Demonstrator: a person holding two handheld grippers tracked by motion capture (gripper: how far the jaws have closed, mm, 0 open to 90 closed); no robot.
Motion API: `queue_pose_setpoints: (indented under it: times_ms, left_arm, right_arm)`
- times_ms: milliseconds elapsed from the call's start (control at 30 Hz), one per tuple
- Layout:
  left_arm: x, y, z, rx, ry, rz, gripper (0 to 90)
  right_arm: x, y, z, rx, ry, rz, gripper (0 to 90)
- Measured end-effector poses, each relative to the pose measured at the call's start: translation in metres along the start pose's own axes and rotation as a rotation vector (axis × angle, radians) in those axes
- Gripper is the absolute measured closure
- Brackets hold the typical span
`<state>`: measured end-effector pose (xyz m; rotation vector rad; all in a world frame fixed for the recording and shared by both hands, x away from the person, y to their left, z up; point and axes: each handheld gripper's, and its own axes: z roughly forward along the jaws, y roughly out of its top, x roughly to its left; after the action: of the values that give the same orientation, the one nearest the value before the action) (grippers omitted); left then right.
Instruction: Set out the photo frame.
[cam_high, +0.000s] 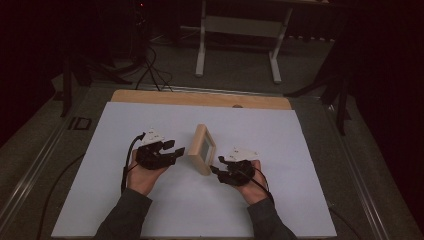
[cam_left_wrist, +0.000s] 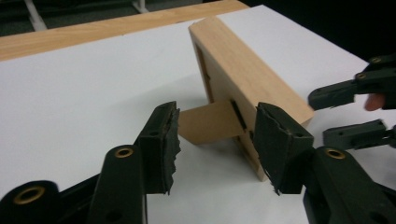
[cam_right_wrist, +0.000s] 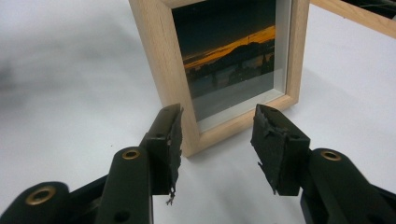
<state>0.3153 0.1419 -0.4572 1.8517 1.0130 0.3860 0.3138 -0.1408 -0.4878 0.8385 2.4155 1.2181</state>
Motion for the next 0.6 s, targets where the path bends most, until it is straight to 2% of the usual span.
queue_pose_setpoints:
  times_ms: [167,333,433,533,600]
  left_arm:
    - [-0.007,0.001,0.001,-0.004,-0.015,0.002,46.7]
    - [-0.015,0.001,0.003,-0.003,-0.051,0.006,45.4]
    - [-0.018,0.002,0.005,-0.005,-0.057,0.009,43.0]
    - [-0.020,0.002,0.006,-0.009,-0.038,0.006,38.6]
    - [-0.022,0.003,0.008,-0.009,-0.039,0.004,36.7]
  right_arm:
    - [-0.003,0.000,-0.002,0.003,0.003,0.009,49.5]
    - [-0.004,0.000,-0.003,-0.002,0.002,0.017,48.8]
    - [-0.005,-0.001,-0.004,0.000,0.004,0.017,47.9]
    - [-0.005,-0.001,-0.003,0.001,0.005,0.022,47.0]
    - [-0.005,-0.002,-0.003,0.004,0.007,0.023,46.7]
